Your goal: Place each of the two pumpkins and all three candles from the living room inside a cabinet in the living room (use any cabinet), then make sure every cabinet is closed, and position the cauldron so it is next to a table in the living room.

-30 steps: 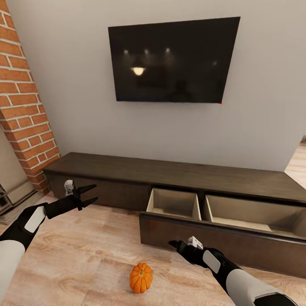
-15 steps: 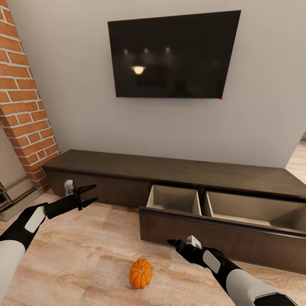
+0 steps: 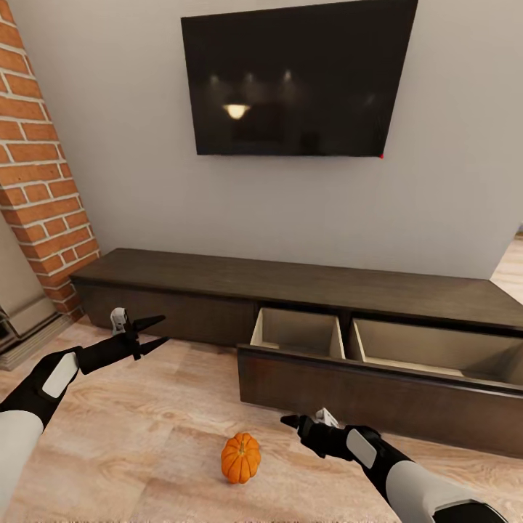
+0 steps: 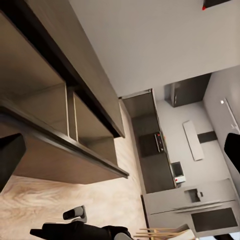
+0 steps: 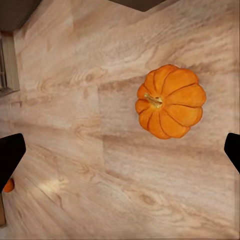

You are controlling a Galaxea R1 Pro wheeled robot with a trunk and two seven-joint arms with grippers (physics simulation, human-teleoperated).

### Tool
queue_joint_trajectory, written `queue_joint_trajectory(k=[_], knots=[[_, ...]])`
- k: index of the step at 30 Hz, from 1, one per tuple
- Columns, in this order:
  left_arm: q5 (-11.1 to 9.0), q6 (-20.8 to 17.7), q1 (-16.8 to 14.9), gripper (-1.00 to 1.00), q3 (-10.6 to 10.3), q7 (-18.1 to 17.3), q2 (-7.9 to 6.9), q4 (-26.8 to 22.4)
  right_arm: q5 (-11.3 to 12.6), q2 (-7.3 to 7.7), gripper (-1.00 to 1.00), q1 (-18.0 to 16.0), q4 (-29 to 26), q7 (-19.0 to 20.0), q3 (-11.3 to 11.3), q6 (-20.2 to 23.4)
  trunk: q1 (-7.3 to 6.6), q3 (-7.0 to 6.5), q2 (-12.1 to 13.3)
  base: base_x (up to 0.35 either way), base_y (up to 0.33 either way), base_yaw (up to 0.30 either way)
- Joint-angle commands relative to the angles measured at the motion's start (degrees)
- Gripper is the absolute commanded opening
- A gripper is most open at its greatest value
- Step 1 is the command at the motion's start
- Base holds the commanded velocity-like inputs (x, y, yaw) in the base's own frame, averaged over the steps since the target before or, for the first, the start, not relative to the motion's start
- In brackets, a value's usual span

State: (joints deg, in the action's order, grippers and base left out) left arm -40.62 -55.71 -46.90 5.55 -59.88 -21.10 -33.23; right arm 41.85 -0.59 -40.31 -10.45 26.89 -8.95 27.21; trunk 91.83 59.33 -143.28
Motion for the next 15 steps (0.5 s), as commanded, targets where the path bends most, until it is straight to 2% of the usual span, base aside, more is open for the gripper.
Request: queue_joint_trajectory(k=[1,10,15], knots=[[0.0,-0.3,0.0,1.0,0.1,-0.2,0.0,0.0,0.5,0.04,1.0,0.0,0.0,-0.1,-0.5,0.2,0.01,0.28,0.0,0.0,0.0,0.0],[0.0,-0.3,0.0,1.0,0.1,-0.2,0.0,0.0,0.6,0.22,1.0,0.0,0.1,-0.7,-0.5,0.9,0.24,2.27,-0.2,0.0,0.0,0.0],[0.0,-0.3,0.0,1.0,0.1,-0.2,-0.01,0.0,0.5,0.24,1.0,0.0,-0.1,-0.9,-0.5,7.0,0.37,3.38,-0.2,0.0,0.0,0.0]])
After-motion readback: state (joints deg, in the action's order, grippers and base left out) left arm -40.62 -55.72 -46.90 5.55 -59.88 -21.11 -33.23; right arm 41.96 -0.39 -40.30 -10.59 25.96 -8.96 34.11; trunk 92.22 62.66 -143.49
